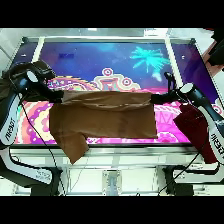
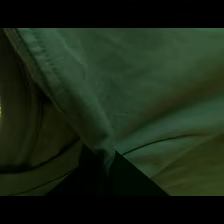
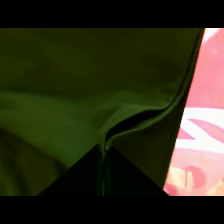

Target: Fold the shirts.

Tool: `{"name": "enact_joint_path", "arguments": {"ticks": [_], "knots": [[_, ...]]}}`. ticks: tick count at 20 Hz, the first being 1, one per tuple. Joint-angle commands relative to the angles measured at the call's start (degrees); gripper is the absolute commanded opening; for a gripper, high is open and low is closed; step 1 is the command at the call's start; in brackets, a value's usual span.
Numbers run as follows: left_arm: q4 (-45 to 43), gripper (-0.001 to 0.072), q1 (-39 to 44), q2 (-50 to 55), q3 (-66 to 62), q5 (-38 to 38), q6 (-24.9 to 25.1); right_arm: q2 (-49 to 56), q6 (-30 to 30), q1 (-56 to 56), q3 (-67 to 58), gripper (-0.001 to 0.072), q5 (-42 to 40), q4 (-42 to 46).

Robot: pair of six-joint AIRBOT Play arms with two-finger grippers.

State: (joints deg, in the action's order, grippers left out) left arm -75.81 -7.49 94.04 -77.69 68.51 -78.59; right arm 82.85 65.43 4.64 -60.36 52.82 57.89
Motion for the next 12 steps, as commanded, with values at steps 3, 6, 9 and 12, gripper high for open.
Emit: {"name": "enact_joint_path", "arguments": {"ticks": [3,6,9,12], "knots": [[-2.67,0.0016,0.02,-0.04,3.85,-3.72,-0.35,0.37,1.22,-0.59,3.89,0.0029,-4.39,1.77],[-4.28,0.0016,0.02,-0.02,3.85,-4.94,-1.16,0.79,1.4,-0.59,3.89,0.0029,-4.07,2.75],[-5.31,0.0016,0.0,0.0,3.85,-5.95,-1.44,0.79,4.04,-0.59,3.89,0.0029,-4.07,6.54],[-5.27,0.0016,0.0,0.0,3.85,-7.28,-1.84,0.79,4.26,-0.59,3.89,0.003,-4.09,8.41]]}}
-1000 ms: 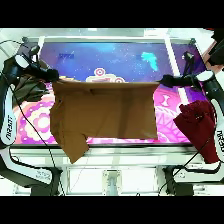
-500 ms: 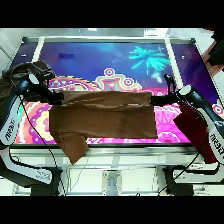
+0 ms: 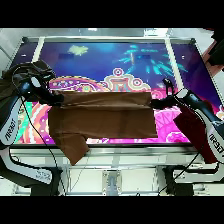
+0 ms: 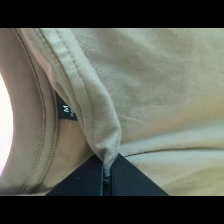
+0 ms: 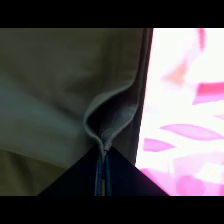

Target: Fold the shirts.

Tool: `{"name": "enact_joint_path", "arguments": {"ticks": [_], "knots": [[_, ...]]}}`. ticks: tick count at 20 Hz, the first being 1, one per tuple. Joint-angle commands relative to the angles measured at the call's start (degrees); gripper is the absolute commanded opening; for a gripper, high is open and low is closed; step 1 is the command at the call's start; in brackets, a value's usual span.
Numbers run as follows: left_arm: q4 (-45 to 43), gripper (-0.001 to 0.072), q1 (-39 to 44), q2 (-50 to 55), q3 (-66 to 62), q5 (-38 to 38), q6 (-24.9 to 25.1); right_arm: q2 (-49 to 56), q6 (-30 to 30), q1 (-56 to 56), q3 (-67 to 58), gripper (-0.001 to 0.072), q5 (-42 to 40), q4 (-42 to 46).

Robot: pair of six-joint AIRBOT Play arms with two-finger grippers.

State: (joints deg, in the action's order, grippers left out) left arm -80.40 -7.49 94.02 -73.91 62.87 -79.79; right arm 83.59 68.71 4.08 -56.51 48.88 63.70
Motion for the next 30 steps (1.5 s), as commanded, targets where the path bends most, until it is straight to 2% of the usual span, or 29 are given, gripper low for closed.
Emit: {"name": "enact_joint_path", "arguments": {"ticks": [1,3,4,5,6,9,11,13,16,19,20,22,24,25,30], "knots": [[-0.63,0.0017,0.0,0.02,0.07,-1.84,-0.94,0.04,0.98,-0.02,0.04,0.003,-0.17,2.6],[-0.57,0.002,0.0,0.02,0.07,-1.84,-1.07,0.04,1.03,-0.02,0.04,0.0034,0.26,2.43],[-0.33,0.0184,0.0,0.02,0.04,-1.51,-1.05,0.04,1.99,0.0,0.02,0.0111,0.94,1.92],[-0.22,0.0564,0.0,0.02,0.04,-1.05,-1.05,0.0,2.19,-0.02,0.0,0.0372,2.34,1.33],[-0.7,0.0677,-0.02,0.0,-0.09,0.02,-1.16,-0.13,2.21,0.0,-0.02,0.0431,4.46,1.4],[-3.52,0.068,-0.02,-2.43,-1.77,4.24,-1.25,-2.01,4.79,0.63,-2.4,0.0431,12.52,7.19],[-5.7,0.0679,-0.04,-9.22,-2.49,5.11,-1.25,-5.88,8.24,1.75,-5.84,0.0432,18.47,14.38],[-8.04,0.0679,-0.07,-18.78,-1.42,6.34,-1.27,-11.96,9.07,3.96,-7.52,0.0436,21.14,16.9],[-8.04,0.0679,-2.29,-34.1,11.63,6.82,-2.56,-21.9,9.09,8.46,-4.74,0.0436,20.9,16.46],[-7.74,0.0677,-6.1,-46.47,32.57,11.13,-10.51,-28.44,9.05,12.52,1.46,0.0438,21.57,12.74],[-6.23,0.0677,-6.71,-49.83,38.75,13.11,-12.76,-29.68,8.98,13.27,2.95,0.0438,21.99,11.63],[0.87,0.0653,-7.63,-53.99,47.15,14.21,-13.99,-30.29,7.89,13.44,3.96,0.0438,22.84,10.69],[10.88,0.0649,-8.46,-53.99,52.33,12.98,-13.97,-30.27,7.15,13.44,4.02,0.0438,22.14,8.11],[14.64,0.0649,-8.63,-53.48,53.72,11.91,-12.17,-30.27,5.88,13.44,4.02,0.0438,21.66,6.75],[18.73,0.0648,-9.81,-50.56,53.57,12.39,-14.93,-30.27,3.23,13.46,4.02,0.0438,20.85,5.09]]}}
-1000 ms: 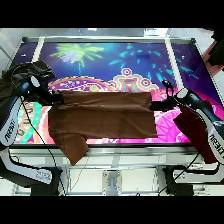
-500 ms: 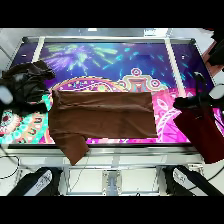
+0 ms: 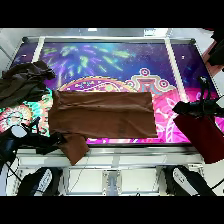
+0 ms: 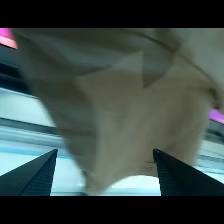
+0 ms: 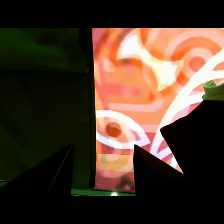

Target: Fold the shirts.

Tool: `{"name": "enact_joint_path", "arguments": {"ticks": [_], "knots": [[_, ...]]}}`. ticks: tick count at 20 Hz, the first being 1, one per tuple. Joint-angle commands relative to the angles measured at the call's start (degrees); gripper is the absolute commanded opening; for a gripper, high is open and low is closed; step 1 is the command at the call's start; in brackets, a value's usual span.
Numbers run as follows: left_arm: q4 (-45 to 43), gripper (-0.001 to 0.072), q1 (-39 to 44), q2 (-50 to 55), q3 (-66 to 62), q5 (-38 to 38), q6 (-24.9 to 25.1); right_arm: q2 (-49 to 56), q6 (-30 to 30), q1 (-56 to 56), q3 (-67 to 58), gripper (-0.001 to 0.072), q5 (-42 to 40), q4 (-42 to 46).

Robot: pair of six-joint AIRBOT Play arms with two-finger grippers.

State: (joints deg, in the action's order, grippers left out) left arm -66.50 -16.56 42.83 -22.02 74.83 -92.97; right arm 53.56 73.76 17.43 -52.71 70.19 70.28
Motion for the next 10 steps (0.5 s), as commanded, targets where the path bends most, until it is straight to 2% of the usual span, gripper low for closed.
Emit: {"name": "enact_joint_path", "arguments": {"ticks": [1,6,10], "knots": [[3.76,0.0648,-0.74,0.94,1.66,0.76,-2.67,-0.24,-1.81,0.11,0.22,0.0438,-0.68,-1.49],[-1.33,0.0648,-0.72,0.94,1.66,4.46,-6.38,-0.22,-3.15,0.11,0.22,0.0438,-1.07,-1.29],[-0.92,0.0639,-0.52,0.96,2.75,0.72,-8.13,-0.22,-3.13,0.09,0.22,0.0438,-2.84,-1.7]]}}
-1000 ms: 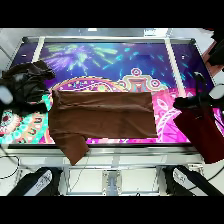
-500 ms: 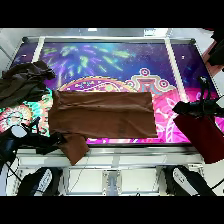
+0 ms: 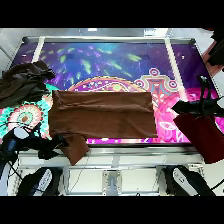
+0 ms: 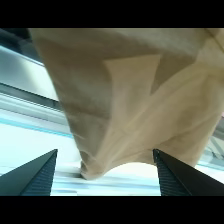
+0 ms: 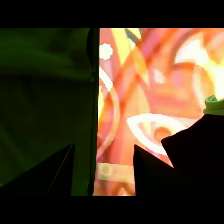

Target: Fold the shirts.

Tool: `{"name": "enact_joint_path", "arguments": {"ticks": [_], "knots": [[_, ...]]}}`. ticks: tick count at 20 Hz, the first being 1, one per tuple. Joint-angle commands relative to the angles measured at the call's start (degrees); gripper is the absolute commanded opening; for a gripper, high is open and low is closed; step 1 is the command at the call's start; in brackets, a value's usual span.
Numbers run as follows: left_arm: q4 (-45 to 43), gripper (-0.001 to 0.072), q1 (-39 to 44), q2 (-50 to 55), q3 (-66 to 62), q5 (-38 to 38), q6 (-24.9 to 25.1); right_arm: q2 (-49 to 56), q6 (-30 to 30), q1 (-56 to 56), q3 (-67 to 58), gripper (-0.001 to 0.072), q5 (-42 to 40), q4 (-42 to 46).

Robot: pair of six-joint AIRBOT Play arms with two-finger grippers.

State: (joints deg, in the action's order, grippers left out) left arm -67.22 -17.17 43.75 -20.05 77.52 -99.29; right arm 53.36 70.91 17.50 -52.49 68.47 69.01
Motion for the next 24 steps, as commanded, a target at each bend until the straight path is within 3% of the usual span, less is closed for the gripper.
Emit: {"name": "enact_joint_path", "arguments": {"ticks": [1,5,7,10,11,13,14,15,16,20,22,24], "knots": [[0.33,0.0639,0.09,0.04,1.79,-3.23,-2.45,-0.02,-0.28,0.02,0.0,0.0438,-1.27,-0.57],[2.62,0.0636,0.09,0.04,3.63,-7.58,-2.95,-0.02,-0.26,0.02,0.0,0.0438,-1.27,-1.01],[2.25,0.0536,0.09,0.07,4.13,-8.9,-2.95,-0.04,-0.26,0.02,0.0,0.0438,-1.33,-1.16],[2.27,0.0529,0.09,0.07,5.73,-10.01,-2.99,-0.02,-0.26,0.02,0.0,0.0437,-1.31,-1.75],[2.47,0.0468,0.09,0.07,6.25,-10.64,-3.3,-0.04,-0.26,0.02,0.0,0.0437,-1.31,-1.88],[2.49,0.0439,0.09,0.07,6.62,-11.52,-3.48,-0.04,-0.26,0.02,0.0,0.0438,-1.27,-2.05],[2.49,0.0276,0.09,0.07,6.62,-11.61,-3.45,-0.04,-0.26,0.02,0.0,0.0437,-1.27,-2.12],[2.49,0.0067,0.09,0.07,6.62,-11.89,-3.37,-0.04,-0.24,0.02,0.0,0.0437,-1.25,-2.23],[2.54,0.0017,0.09,0.07,6.6,-12.17,-3.32,-0.02,-0.2,0.02,0.0,0.0437,-1.05,-2.43],[2.71,0.0017,0.07,0.07,6.6,-11.93,-2.93,-0.02,5.01,0.02,2.89,0.0437,6.34,-4.57],[3.34,0.0018,0.09,0.04,6.6,-11.89,-2.89,-0.02,7.56,0.02,12.31,0.0438,9.94,-8.96],[4.2,0.0018,0.07,0.04,6.6,-12.13,-1.95,-0.02,7.85,0.04,24.24,0.0439,7.52,-12.5]]}}
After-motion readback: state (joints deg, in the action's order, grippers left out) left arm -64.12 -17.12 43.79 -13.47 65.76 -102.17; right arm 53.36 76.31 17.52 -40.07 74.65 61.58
